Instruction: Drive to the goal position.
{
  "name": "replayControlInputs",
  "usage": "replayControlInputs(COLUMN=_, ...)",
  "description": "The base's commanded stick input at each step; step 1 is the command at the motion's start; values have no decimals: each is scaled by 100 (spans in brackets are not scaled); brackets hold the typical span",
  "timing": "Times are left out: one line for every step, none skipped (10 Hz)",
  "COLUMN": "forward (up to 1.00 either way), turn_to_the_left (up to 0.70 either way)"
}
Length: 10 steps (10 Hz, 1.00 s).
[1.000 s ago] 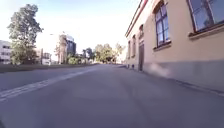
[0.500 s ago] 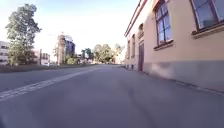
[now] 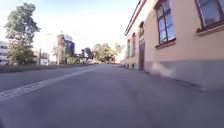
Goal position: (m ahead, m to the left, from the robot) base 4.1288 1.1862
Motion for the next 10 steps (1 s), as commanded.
replayControlInputs(forward=50, turn_to_the_left=0)
replayControlInputs(forward=50, turn_to_the_left=0)
replayControlInputs(forward=50, turn_to_the_left=0)
replayControlInputs(forward=50, turn_to_the_left=0)
replayControlInputs(forward=50, turn_to_the_left=0)
replayControlInputs(forward=50, turn_to_the_left=0)
replayControlInputs(forward=50, turn_to_the_left=0)
replayControlInputs(forward=50, turn_to_the_left=0)
replayControlInputs(forward=50, turn_to_the_left=0)
replayControlInputs(forward=50, turn_to_the_left=0)
